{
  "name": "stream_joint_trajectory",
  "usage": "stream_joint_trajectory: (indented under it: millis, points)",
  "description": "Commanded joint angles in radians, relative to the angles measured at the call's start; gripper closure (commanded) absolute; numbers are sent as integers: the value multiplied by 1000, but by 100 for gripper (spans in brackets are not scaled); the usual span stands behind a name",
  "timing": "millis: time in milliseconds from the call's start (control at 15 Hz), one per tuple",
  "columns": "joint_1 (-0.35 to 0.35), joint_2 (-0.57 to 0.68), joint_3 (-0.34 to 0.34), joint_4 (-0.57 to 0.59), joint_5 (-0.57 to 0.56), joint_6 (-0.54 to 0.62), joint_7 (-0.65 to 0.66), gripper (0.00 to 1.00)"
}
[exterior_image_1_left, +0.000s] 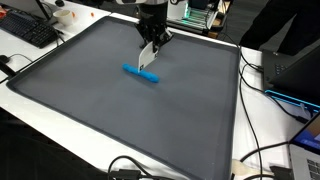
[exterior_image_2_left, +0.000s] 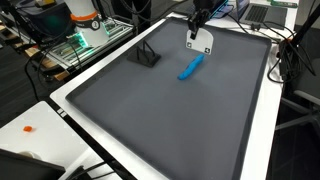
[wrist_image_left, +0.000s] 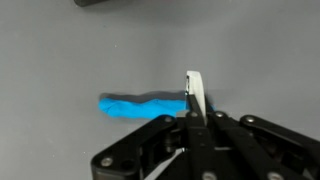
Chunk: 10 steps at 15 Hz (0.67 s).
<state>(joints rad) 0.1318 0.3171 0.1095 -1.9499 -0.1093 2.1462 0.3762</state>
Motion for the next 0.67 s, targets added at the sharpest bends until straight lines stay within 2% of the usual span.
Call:
stream_joint_trajectory:
  millis: [0, 600]
  points:
    - [21, 69, -18, 89, -17, -64, -90, 99]
    - [32, 189, -38, 202, -3, -90, -112, 99]
